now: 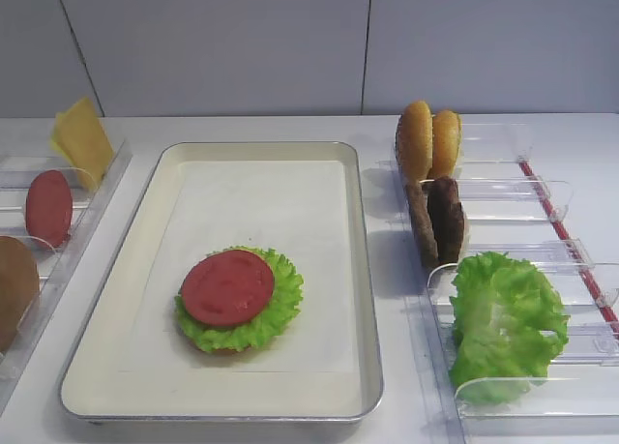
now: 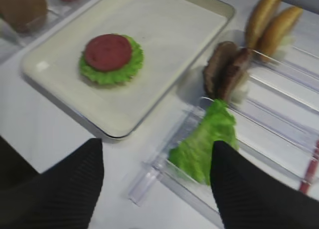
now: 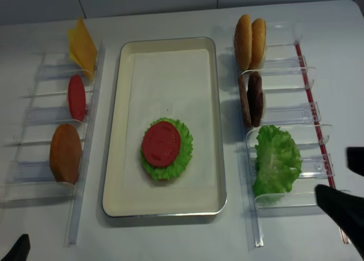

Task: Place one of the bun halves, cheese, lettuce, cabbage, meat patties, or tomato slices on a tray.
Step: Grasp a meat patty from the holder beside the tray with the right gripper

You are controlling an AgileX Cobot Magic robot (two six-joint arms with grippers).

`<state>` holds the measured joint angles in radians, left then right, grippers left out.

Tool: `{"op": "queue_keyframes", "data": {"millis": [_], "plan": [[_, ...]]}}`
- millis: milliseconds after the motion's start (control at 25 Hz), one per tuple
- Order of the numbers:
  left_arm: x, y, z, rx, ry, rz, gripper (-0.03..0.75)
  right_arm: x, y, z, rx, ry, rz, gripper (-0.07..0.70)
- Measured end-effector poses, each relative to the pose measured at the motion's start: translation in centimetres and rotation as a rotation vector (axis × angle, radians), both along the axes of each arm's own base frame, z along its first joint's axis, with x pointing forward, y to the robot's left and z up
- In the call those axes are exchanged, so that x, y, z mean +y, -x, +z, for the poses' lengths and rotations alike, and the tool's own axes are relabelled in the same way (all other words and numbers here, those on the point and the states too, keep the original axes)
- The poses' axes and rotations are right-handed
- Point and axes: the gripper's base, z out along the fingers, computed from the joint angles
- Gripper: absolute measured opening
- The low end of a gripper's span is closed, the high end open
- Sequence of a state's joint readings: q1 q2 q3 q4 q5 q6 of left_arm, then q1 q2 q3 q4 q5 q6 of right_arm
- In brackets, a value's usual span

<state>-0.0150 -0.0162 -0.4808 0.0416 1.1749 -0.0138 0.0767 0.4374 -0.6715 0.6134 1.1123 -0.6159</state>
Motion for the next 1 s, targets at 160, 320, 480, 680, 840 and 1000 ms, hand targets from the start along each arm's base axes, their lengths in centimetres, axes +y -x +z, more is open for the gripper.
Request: {"op": "queue_keyframes", "data": {"millis": [160, 320, 480, 680, 840, 1000], "plan": [[0.0, 0.0, 0.0, 0.0, 0.0, 0.0, 0.545, 0.8, -2.0, 0.0, 0.055, -0.045, 0.073, 0.481], [0.0, 0.0, 0.0, 0.0, 0.0, 0.0, 0.545, 1.3, -4.0, -0.2, 0.103, -0.07, 0.114, 0.481], [0.0, 0.0, 0.0, 0.0, 0.002, 0.001, 0.545, 1.9, -5.9, 0.3, 0.138, -0.072, 0.153, 0.481], [0.0, 0.0, 0.0, 0.0, 0.002, 0.001, 0.545, 3.4, -8.2, 1.1, 0.168, -0.045, 0.237, 0.481], [0.0, 0.0, 0.0, 0.0, 0.002, 0.001, 0.545, 5.2, -10.4, 1.0, 0.22, 0.037, 0.268, 0.481], [0.0, 0.0, 0.0, 0.0, 0.005, 0.003, 0.545, 7.0, -12.6, 0.7, 0.263, 0.147, 0.236, 0.481]]}}
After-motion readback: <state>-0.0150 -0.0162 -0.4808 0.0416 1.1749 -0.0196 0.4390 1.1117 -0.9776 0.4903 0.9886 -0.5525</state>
